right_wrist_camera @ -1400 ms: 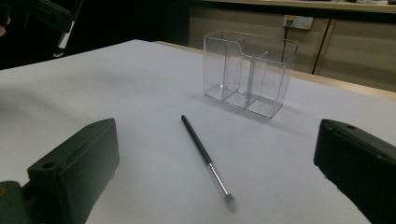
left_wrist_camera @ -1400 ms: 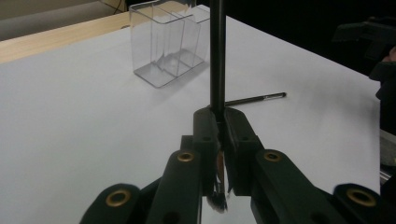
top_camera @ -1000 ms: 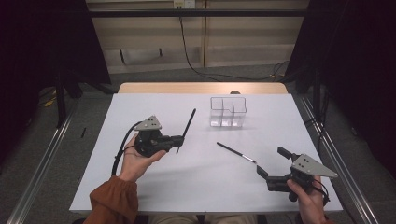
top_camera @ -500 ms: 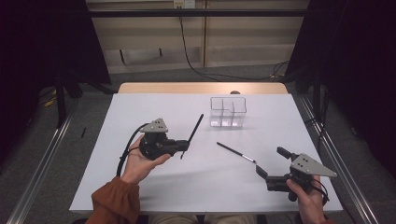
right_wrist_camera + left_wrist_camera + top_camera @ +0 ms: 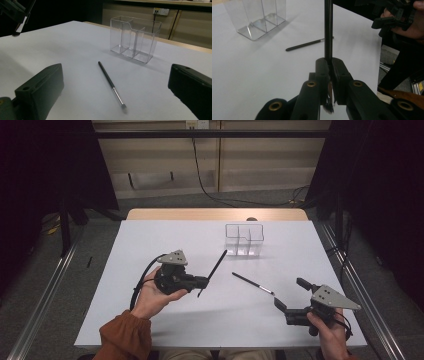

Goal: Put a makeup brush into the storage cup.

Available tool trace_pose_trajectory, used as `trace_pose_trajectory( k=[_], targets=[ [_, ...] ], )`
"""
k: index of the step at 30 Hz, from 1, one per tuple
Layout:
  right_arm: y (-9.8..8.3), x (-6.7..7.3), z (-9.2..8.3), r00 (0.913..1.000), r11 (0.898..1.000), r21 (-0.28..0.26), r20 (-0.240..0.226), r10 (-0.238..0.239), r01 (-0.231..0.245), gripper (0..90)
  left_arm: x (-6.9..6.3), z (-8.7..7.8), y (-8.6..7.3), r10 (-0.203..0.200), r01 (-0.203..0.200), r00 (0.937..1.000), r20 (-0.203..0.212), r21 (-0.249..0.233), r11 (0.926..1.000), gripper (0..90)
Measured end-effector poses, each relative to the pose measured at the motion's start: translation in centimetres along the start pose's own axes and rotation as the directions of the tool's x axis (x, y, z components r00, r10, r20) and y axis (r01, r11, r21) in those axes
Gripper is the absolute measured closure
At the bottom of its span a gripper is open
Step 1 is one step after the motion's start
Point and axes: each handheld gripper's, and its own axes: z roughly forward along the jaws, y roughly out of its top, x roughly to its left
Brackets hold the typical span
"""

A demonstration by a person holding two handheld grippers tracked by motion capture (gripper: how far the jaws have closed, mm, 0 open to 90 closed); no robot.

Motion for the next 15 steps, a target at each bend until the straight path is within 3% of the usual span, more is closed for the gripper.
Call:
trace_pose_trajectory(
  k=[11,15],
  targets=[
    [-0.02,0.0,-0.04,1.0,1.0,0.004,-0.002,-0.003,0.003,0.0,-0.01,0.09,0.24,-0.006,0.006,0.9999,0.014,0.032,0.9995,84.5],
    [-0.02,-0.02,-0.04,1.0,1.0,0.002,0.0,-0.003,0.003,0.0,-0.16,0.24,0.5,-0.001,0.001,1.0,0.003,0.065,0.9979,84.5]
  ],
)
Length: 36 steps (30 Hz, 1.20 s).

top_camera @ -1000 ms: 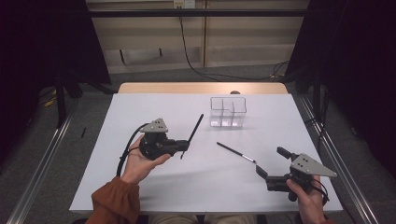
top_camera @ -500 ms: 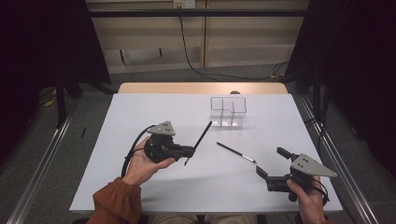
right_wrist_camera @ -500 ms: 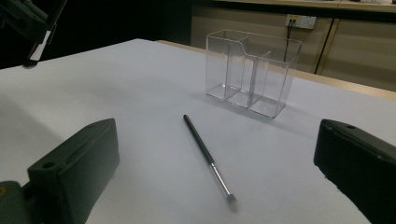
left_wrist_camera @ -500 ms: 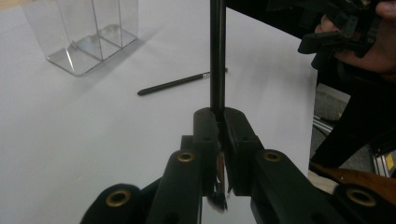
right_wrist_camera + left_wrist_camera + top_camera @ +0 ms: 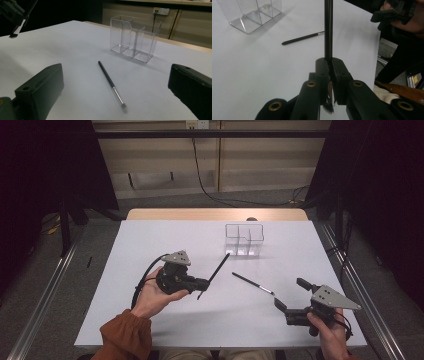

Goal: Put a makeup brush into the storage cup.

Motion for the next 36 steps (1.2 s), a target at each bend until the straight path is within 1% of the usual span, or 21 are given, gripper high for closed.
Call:
trace_pose_trajectory(
  k=[3,7,11,12,13,15,18,20,22,26,28,30,31,32,33,35,36],
  targets=[
    [0.0,0.0,0.0,1.0,1.0,-0.001,-0.002,-0.001,0.001,0.0,-0.2,-0.1,0.3,0.012,-0.012,0.9999,-0.002,0.027,0.9996,84.5],
    [0.0,0.0,0.0,1.0,1.0,0.001,-0.003,-0.001,0.001,0.0,-0.3,-0.3,0.7,0.01,-0.009,0.9999,-0.013,0.058,0.9983,84.5],
    [0.0,0.0,0.0,1.0,1.0,0.0,-0.004,0.0,0.0,0.0,-0.5,-0.1,1.1,0.025,-0.024,0.9997,-0.007,0.1,0.9947,84.5],
    [0.0,0.0,0.0,1.0,1.0,0.0,-0.005,0.0,0.0,0.0,-0.5,-0.1,1.2,0.029,-0.028,0.9995,-0.013,0.114,0.9931,84.5],
    [0.0,0.0,0.0,1.0,1.0,-0.001,-0.003,0.001,-0.001,0.0,-0.5,0.0,1.2,0.036,-0.034,0.9993,-0.014,0.119,0.9923,84.5],
    [0.0,0.0,0.0,1.0,1.0,-0.001,-0.003,0.0,0.0,0.0,-0.6,-0.1,1.4,0.03,-0.029,0.9995,-0.011,0.118,0.9926,84.4],
    [0.0,0.0,0.0,1.0,1.0,-0.001,-0.004,0.001,-0.001,0.0,-0.5,-0.1,1.6,0.023,-0.022,0.9997,-0.005,0.134,0.9907,84.4],
    [0.0,0.0,0.0,1.0,1.0,0.001,-0.004,0.002,-0.002,0.0,-0.5,-0.2,1.8,0.028,-0.026,0.9996,-0.01,0.156,0.9874,84.4],
    [0.0,0.0,0.0,1.0,1.0,-0.001,-0.005,0.002,-0.002,0.0,-0.4,-0.3,2.1,0.036,-0.032,0.9993,-0.014,0.186,0.9819,84.4],
    [0.0,0.0,0.0,1.0,1.0,0.0,-0.006,0.002,-0.002,0.0,-0.4,-0.4,2.4,0.051,-0.05,0.9987,0.0,0.217,0.975,84.4],
    [0.0,0.0,0.0,1.0,1.0,0.0,-0.005,0.002,-0.002,0.0,-0.4,-0.3,2.4,0.042,-0.04,0.9991,-0.004,0.226,0.9732,84.4],
    [0.0,0.0,0.0,1.0,1.0,0.0,-0.005,0.002,-0.002,0.0,-0.3,-0.2,2.4,0.049,-0.045,0.9987,-0.011,0.254,0.9662,84.4],
    [0.0,0.0,0.0,1.0,1.0,0.0,-0.005,0.003,-0.003,0.0,-0.3,-0.1,2.4,0.049,-0.047,0.9988,-0.003,0.262,0.964,84.4],
    [0.0,0.0,0.0,1.0,1.0,0.0,-0.005,0.002,-0.002,0.0,-0.3,0.0,2.4,0.049,-0.044,0.9988,-0.01,0.267,0.9627,84.4],
    [0.0,0.0,0.0,1.0,1.0,0.001,-0.006,0.002,-0.002,0.0,-0.3,0.0,2.4,0.052,-0.049,0.9987,-0.003,0.275,0.9601,84.4],
    [0.0,0.1,0.0,1.0,1.0,0.001,-0.007,0.001,-0.001,0.0,-0.3,0.1,2.5,0.052,-0.049,0.9987,-0.004,0.286,0.9569,84.4],
    [0.0,0.0,0.0,1.0,1.0,0.0,-0.007,0.004,-0.004,0.0,-0.3,0.3,2.4,0.042,-0.039,0.9991,-0.003,0.288,0.9568,84.4]
  ],
)
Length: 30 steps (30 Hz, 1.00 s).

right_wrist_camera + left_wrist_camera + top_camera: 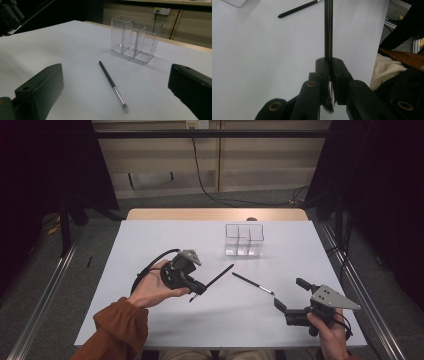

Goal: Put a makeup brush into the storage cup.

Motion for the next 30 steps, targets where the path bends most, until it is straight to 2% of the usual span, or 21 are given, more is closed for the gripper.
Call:
trace_pose_trajectory(
  k=[1,2,6,8,12,16,18,25,30],
  targets=[
    [0.0,0.0,0.0,1.0,1.0,0.0,0.0,0.0,0.0,0.0,-0.01,0.08,0.01,-0.002,0.002,1.0,0.004,0.009,1.0,84.4],
    [0.0,-0.01,-0.01,1.0,1.0,0.001,-0.002,0.003,-0.003,0.0,0.14,0.06,0.03,0.02,-0.021,0.9998,0.004,0.03,0.9993,84.4],
    [-0.01,0.02,0.0,1.0,1.0,0.001,-0.003,0.001,-0.001,0.0,0.14,0.15,0.12,0.012,-0.013,0.9999,0.011,0.049,0.9987,84.4],
    [0.0,0.01,0.01,1.0,1.0,0.001,-0.002,0.001,-0.001,0.0,0.25,0.05,0.22,0.033,-0.034,0.9994,0.008,0.076,0.9966,84.4],
    [0.0,0.02,0.02,1.0,1.0,0.002,-0.003,0.0,0.0,0.0,0.3,0.08,0.35,0.03,-0.03,0.9995,-0.001,0.099,0.9946,84.5],
    [-0.01,0.01,0.03,1.0,1.0,0.003,-0.004,-0.008,0.008,0.0,0.39,0.17,0.41,0.044,-0.044,0.999,0.001,0.141,0.9891,84.4],
    [-0.01,0.02,0.03,0.9999,1.0,0.002,-0.005,-0.009,0.009,0.0,0.31,0.28,0.4,0.037,-0.037,0.9993,0.003,0.143,0.9891,84.5],
    [0.0,0.07,0.03,0.9999,1.0,0.003,-0.008,-0.008,0.008,0.0,0.24,0.79,0.37,0.072,-0.071,0.9974,0.007,0.202,0.9768,84.4],
    [-0.01,0.08,0.04,0.9999,1.0,0.004,-0.01,-0.01,0.011,0.0,0.39,0.84,0.35,0.068,-0.069,0.9976,0.012,0.22,0.973,84.4]
  ],
)
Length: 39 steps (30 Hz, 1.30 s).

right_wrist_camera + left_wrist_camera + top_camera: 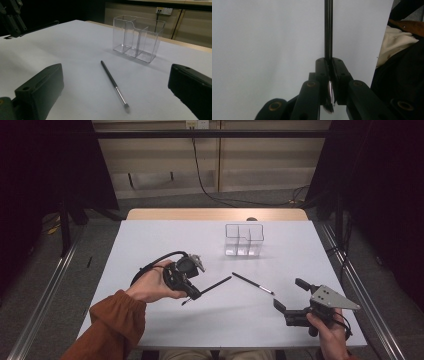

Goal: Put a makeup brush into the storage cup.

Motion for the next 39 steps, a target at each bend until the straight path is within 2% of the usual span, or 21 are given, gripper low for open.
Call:
trace_pose_trajectory(
  k=[3,5,6,7,10,16,20,22,24,26,30,32,35,39],
  targets=[
    [0.0,0.0,0.0,1.0,1.0,0.002,-0.004,0.001,-0.001,0.0,0.0,0.1,0.0,0.012,-0.012,0.9999,0.0,0.027,0.9995,84.4],
    [0.0,0.0,0.0,0.9999,1.0,0.004,-0.01,0.002,-0.002,0.0,0.0,0.1,0.0,0.018,-0.018,0.9998,0.005,0.031,0.9993,84.4],
    [0.0,0.1,0.0,0.9999,1.0,0.007,-0.014,0.006,-0.006,0.0,-0.1,0.2,-0.1,0.006,-0.006,1.0,0.006,0.02,0.9998,84.4],
    [0.0,0.1,0.0,0.9998,1.0,0.008,-0.015,0.009,-0.009,0.0,0.0,0.3,-0.1,0.016,-0.017,0.9998,0.008,0.028,0.9995,84.4],
    [0.0,0.1,0.0,0.9997,1.0,0.009,-0.02,0.011,-0.011,0.0,0.0,0.9,-0.3,0.015,-0.016,0.9998,0.016,0.037,0.9992,84.4],
    [0.0,0.1,0.0,0.9995,1.0,0.007,-0.029,0.01,-0.01,0.0,0.1,0.9,-0.5,0.004,-0.005,0.9998,0.021,0.026,0.9997,84.4],
    [0.2,0.6,0.1,0.9975,1.0,-0.014,-0.07,-0.002,0.001,0.0,0.2,0.8,-0.5,0.009,-0.009,0.9996,0.028,0.022,0.9997,84.4],
    [0.4,0.9,0.3,0.9961,1.0,-0.014,-0.088,-0.007,0.006,0.0,0.1,0.9,-0.5,0.005,-0.006,0.9999,0.016,0.021,0.9998,84.3],
    [0.5,1.2,0.6,0.9971,1.0,-0.009,-0.076,0.006,-0.007,0.0,0.1,1.0,-0.5,0.006,-0.007,0.9997,0.022,0.021,0.9998,84.3],
    [0.7,1.3,0.9,0.9965,1.0,0.007,-0.078,0.029,-0.029,0.0,0.2,1.3,-0.5,0.016,-0.017,0.9993,0.034,0.018,0.9997,84.3],
    [1.3,1.1,1.1,0.9938,1.0,0.01,-0.108,0.026,-0.025,0.0,0.1,2.0,-0.5,0.014,-0.015,0.9992,0.038,0.03,0.9994,84.3],
    [1.8,1.0,1.1,0.9926,1.0,0.006,-0.12,0.018,-0.017,0.1,0.0,2.0,-0.5,0.019,-0.02,0.9991,0.037,0.027,0.9994,84.3],
    [2.8,0.7,1.2,0.9885,0.999,0.027,-0.149,0.023,-0.019,0.1,0.0,1.5,-0.4,0.035,-0.036,0.9985,0.041,0.031,0.9989,84.3],
    [4.0,0.4,1.7,0.9824,1.0,0.009,-0.186,0.016,-0.015,0.1,-0.2,1.3,-0.4,0.054,-0.055,0.9979,0.036,0.022,0.9982,84.2]
  ],
)
